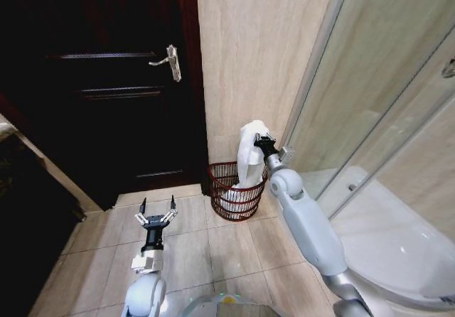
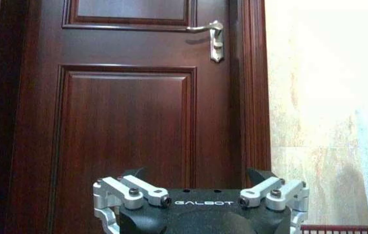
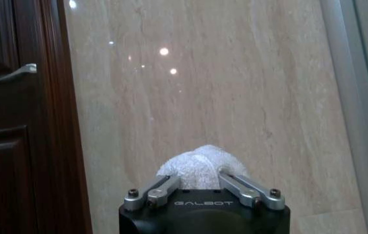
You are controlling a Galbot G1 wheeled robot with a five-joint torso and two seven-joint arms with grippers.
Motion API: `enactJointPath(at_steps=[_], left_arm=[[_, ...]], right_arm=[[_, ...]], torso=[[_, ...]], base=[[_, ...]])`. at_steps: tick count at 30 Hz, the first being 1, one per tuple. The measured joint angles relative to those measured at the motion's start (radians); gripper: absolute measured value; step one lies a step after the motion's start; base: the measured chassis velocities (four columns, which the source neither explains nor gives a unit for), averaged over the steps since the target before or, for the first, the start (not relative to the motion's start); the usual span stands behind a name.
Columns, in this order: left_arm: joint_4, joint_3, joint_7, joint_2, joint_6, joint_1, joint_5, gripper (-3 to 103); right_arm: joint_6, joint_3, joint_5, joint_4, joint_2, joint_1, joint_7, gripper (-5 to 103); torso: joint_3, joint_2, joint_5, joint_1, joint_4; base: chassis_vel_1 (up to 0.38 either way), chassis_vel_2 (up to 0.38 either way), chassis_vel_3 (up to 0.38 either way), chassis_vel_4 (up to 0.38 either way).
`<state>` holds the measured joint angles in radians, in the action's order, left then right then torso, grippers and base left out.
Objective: Discard the used towel into the hamper.
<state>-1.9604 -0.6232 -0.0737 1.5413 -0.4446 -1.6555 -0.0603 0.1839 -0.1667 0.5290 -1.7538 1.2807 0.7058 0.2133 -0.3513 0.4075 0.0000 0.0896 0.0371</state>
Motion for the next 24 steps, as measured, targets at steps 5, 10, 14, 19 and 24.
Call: enactJointPath(at_steps=[5,10,14,19,24], left_arm=[[0.011,0.001,0.0,0.004,-0.006,0.001,0.0,100],[0.021,-0.001,0.0,0.005,-0.019,0.007,0.0,100],[0.022,-0.002,0.0,0.004,-0.019,0.009,0.001,100],[0.022,-0.002,0.0,0.004,-0.018,0.011,0.002,100],[0.022,0.001,0.0,0.004,-0.014,0.017,0.004,100]], right_arm=[[0.0,0.0,-0.001,-0.003,-0.002,0.001,-0.001,7],[-0.001,-0.002,-0.006,-0.001,-0.001,0.004,-0.01,7],[-0.006,-0.005,-0.006,0.008,-0.001,0.003,-0.016,7],[-0.013,-0.01,-0.006,0.014,-0.003,0.004,-0.032,7],[-0.018,-0.013,-0.007,0.021,-0.002,0.005,-0.043,7]], torso=[[0.014,-0.024,0.0,-0.009,0.0],[0.024,-0.041,0.0,-0.017,0.0],[0.026,-0.045,0.0001,-0.018,0.0],[0.027,-0.045,0.0,-0.018,-0.0001],[0.025,-0.043,0.0,-0.017,-0.0001]], base=[[0.0,0.0,0.0,0.0],[0.0,0.0,0.0,0.0],[0.0,0.0,0.0,0.0],[0.0,0.0,0.0,0.0],[0.0,0.0,0.0,0.0]])
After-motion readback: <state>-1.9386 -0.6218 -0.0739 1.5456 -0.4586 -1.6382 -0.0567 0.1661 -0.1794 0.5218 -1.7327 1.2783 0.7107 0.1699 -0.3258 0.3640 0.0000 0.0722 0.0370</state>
